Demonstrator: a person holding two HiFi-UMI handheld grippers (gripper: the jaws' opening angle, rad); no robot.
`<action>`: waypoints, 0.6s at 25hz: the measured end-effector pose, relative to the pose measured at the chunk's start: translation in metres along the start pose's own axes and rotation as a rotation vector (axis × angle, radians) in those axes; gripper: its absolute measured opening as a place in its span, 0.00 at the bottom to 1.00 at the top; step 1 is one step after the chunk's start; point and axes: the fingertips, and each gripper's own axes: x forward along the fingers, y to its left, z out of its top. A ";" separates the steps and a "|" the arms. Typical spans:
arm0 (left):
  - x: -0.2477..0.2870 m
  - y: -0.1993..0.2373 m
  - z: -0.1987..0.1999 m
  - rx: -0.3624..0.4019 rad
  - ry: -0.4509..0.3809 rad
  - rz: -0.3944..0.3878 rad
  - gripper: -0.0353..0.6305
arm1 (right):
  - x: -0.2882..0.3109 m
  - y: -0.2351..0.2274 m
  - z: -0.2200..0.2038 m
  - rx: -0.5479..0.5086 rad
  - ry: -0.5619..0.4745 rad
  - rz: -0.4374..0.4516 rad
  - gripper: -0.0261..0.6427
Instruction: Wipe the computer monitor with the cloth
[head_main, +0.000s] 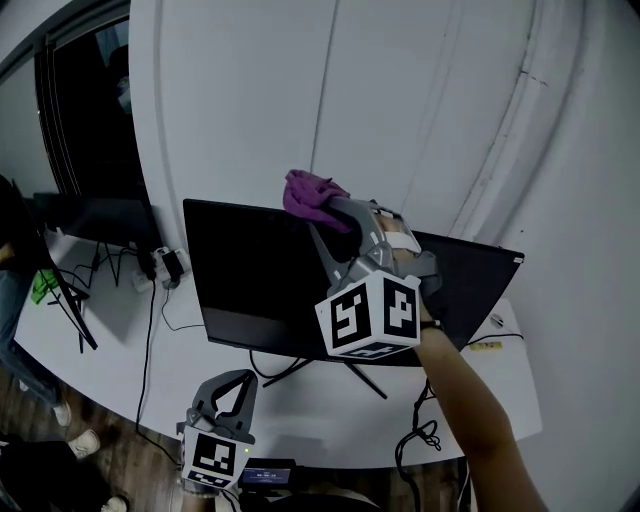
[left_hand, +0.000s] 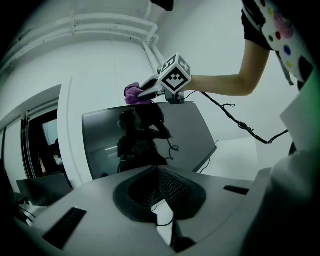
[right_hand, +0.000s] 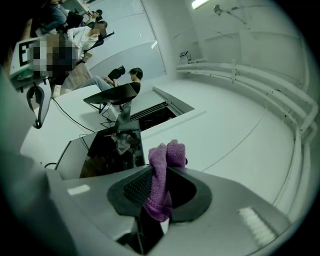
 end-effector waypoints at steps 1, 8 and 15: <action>0.002 -0.005 0.002 -0.001 -0.002 -0.008 0.06 | -0.005 -0.002 -0.006 0.002 0.009 -0.004 0.17; 0.015 -0.035 0.015 0.004 -0.013 -0.056 0.06 | -0.039 -0.021 -0.048 0.017 0.078 -0.033 0.17; 0.026 -0.062 0.026 0.009 -0.022 -0.090 0.06 | -0.077 -0.041 -0.092 0.063 0.148 -0.073 0.17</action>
